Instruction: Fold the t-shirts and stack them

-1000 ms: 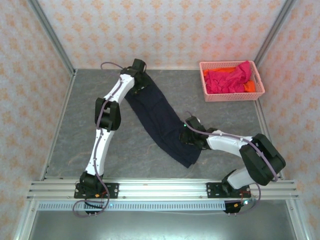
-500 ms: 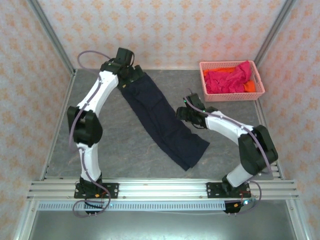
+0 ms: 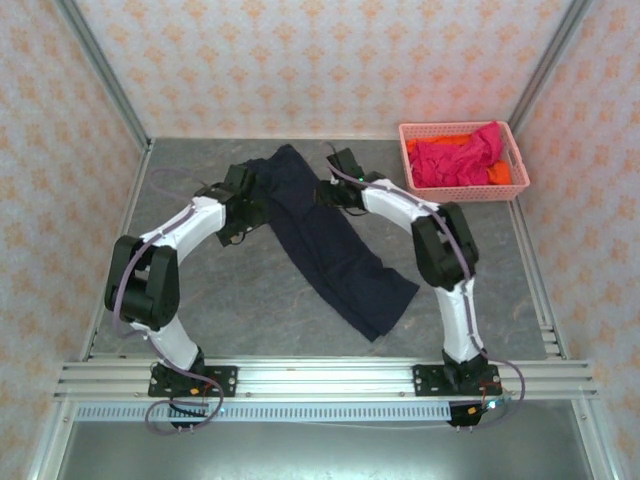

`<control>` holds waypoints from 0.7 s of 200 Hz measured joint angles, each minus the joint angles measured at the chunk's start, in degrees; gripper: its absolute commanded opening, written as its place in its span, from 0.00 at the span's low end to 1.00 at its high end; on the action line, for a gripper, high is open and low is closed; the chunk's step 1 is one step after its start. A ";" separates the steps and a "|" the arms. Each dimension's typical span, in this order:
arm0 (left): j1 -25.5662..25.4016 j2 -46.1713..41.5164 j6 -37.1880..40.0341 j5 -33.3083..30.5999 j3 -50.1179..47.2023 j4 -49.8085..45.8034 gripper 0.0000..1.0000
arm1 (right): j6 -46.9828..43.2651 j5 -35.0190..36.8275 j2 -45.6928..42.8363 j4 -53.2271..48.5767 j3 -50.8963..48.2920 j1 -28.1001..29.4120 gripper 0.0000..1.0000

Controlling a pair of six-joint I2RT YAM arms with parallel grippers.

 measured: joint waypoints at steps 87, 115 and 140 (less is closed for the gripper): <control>0.17 -4.09 0.26 -0.15 -3.06 1.81 0.91 | 7.45 -4.04 29.03 -2.89 38.56 0.66 0.34; -2.75 -4.09 0.76 -0.24 -2.12 0.44 0.92 | 9.90 -4.00 29.59 -3.69 40.30 -0.66 0.34; -6.62 -4.07 1.01 -0.15 -0.66 0.24 0.92 | 10.88 -3.50 29.64 -4.35 40.30 -3.04 0.34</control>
